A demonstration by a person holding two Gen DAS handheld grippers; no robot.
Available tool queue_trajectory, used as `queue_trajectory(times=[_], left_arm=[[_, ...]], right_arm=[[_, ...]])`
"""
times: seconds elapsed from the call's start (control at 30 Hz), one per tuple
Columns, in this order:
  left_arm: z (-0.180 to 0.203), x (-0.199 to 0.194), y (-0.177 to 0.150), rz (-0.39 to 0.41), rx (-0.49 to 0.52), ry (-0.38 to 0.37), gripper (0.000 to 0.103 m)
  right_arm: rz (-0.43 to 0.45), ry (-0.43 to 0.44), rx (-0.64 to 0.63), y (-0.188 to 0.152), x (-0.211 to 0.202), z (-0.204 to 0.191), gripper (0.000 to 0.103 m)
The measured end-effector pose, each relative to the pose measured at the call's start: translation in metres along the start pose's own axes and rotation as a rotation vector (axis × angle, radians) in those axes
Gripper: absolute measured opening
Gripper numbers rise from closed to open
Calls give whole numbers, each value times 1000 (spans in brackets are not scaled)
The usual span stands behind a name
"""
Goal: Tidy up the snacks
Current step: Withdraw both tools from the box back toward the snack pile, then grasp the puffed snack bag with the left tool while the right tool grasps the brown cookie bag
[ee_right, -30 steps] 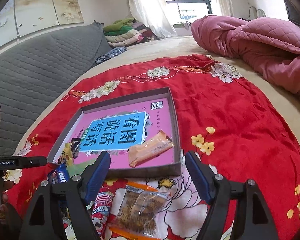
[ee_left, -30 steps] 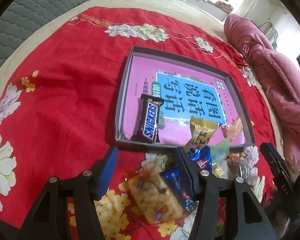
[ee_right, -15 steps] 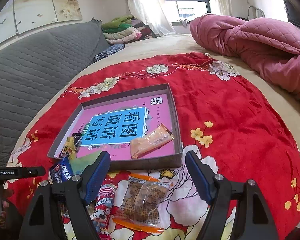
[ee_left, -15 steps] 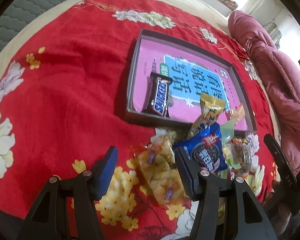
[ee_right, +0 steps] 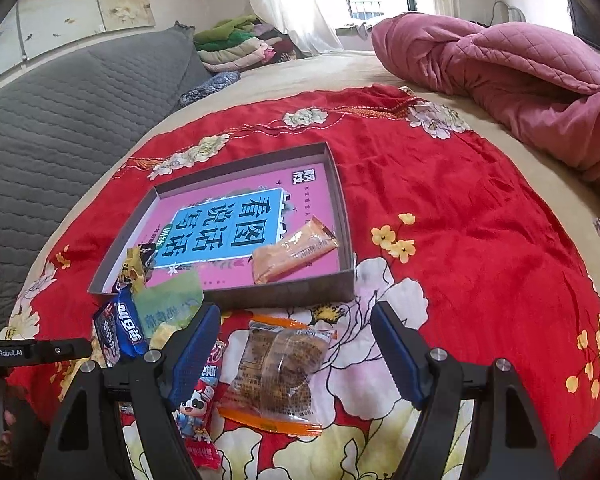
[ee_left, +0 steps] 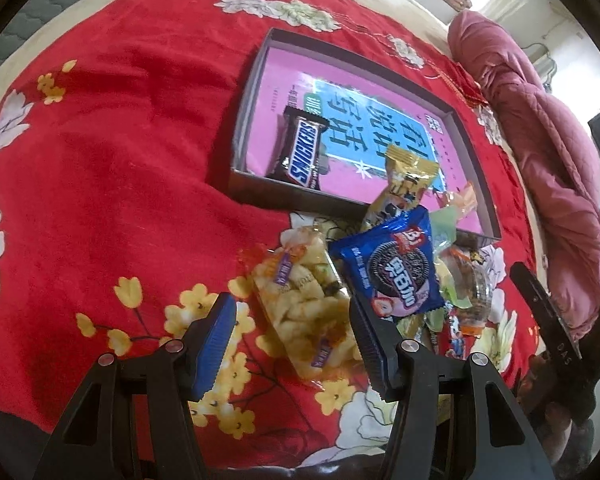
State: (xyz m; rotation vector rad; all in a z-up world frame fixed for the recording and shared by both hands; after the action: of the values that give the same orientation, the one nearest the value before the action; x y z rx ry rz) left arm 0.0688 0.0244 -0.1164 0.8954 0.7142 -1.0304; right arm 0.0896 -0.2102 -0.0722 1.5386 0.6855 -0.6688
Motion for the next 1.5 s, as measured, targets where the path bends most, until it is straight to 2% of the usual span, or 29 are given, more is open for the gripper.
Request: queue_trajectory(times=[0.13, 0.3, 0.63, 0.93, 1.1, 1.27, 1.3, 1.33, 1.5], left_arm=[[2, 4, -2, -13, -8, -14, 61], [-2, 7, -3, -21, -37, -29, 67], [-12, 15, -3, -23, -113, -73, 75], [-12, 15, -4, -15, -119, -44, 75], [-8, 23, -1, -19, -130, -29, 75], [-8, 32, 2, -32, -131, -9, 75], [-9, 35, 2, -36, -129, 5, 75], [-10, 38, 1, -44, -127, 16, 74], [-8, 45, -1, -53, -69, 77, 68]], right_arm=[[-9, 0, -11, -3, 1, -2, 77], [-28, -2, -26, -7, 3, -5, 77], [-152, -40, -54, -32, 24, -4, 77], [-191, -55, -111, -45, 36, -17, 77], [-188, -95, -165, -48, 43, -23, 77], [-188, -92, -178, -49, 46, -25, 77], [-188, -89, -178, -49, 46, -25, 75], [-186, -83, -179, -49, 46, -26, 68], [-181, -65, -183, -47, 47, -27, 66]])
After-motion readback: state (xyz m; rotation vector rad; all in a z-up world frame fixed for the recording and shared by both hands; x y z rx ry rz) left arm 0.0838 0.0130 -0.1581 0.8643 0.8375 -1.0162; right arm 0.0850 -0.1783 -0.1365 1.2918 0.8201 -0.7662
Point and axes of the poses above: each gripper's, at about its wrist camera, not at the fingertips, and x roughly the way its jaws point, z to its right, y to its top, the point moved 9 cm from there along x, roughly the way its jaws point, and after that the axes turned 8 degrees about -y, right-handed, at the moved point
